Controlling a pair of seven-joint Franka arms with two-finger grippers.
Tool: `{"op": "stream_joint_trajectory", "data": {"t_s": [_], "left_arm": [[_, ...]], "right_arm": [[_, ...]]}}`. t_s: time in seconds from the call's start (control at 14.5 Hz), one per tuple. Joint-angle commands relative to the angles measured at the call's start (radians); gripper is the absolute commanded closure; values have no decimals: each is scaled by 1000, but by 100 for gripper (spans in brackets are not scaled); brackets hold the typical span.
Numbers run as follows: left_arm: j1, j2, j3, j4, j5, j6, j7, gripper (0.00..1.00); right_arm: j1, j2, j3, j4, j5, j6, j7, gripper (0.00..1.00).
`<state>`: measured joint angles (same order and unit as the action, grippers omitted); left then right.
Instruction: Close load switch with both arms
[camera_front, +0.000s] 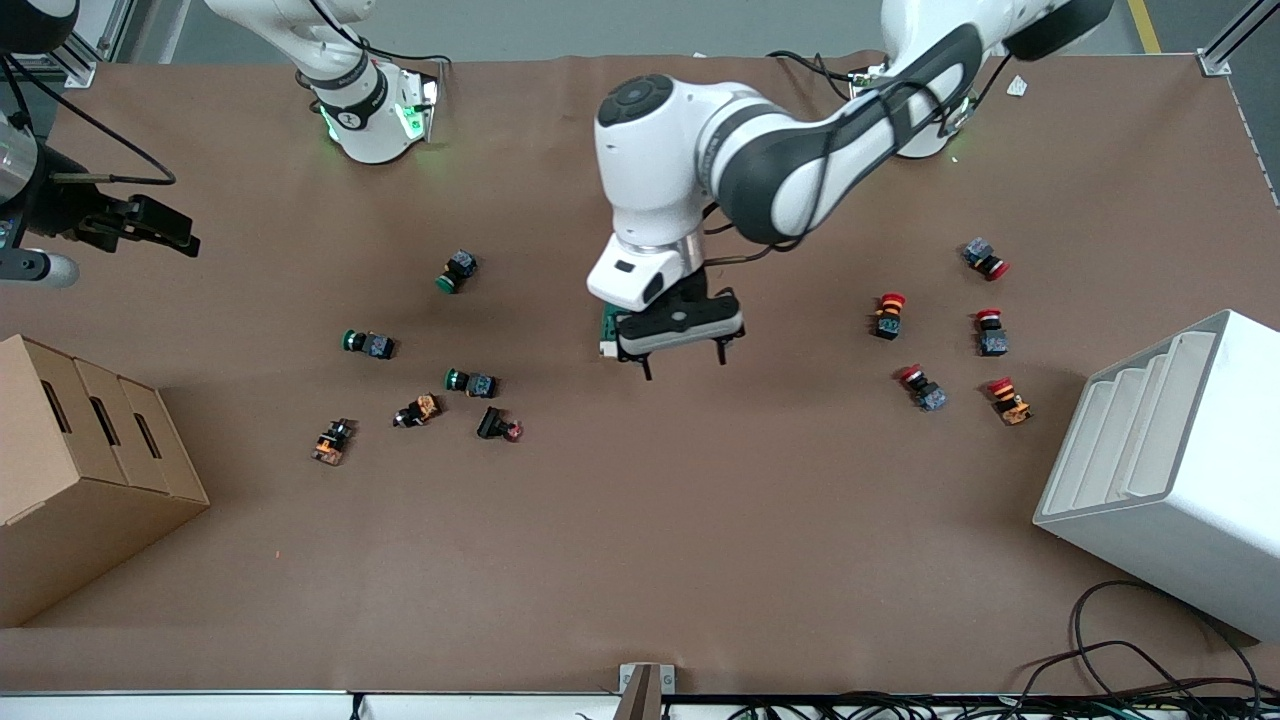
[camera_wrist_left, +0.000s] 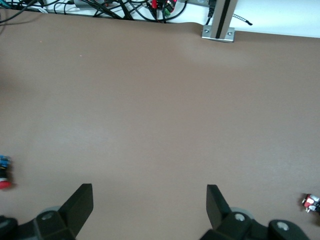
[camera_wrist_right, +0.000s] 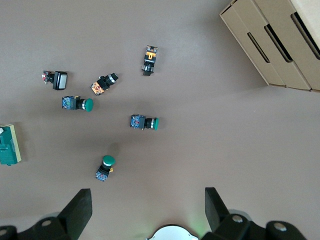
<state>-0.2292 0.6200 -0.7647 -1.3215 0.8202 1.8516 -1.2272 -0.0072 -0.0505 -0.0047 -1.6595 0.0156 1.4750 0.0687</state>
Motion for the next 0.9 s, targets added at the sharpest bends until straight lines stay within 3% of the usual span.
{"op": "stream_joint_trajectory", "data": {"t_s": [0.0, 0.21, 0.41, 0.69, 0.83], "left_arm": [[-30, -149, 175, -19, -197, 6, 196, 0], [-53, -273, 378, -34, -413, -2, 487, 0], [-44, -396, 517, -88, -559, -44, 757, 0], [-35, -560, 698, -169, -712, -169, 934, 0], [-10, -603, 746, -179, -777, -219, 1004, 0]], "right_arm": [[47, -20, -58, -8, -10, -9, -12, 0], [41, -22, -49, -8, -8, -7, -13, 0], [-8, -25, 14, -8, -9, -7, -15, 0], [-5, -28, 11, -8, -9, -9, -15, 0], [-7, -28, 9, 21, -11, -15, -26, 0]]}}
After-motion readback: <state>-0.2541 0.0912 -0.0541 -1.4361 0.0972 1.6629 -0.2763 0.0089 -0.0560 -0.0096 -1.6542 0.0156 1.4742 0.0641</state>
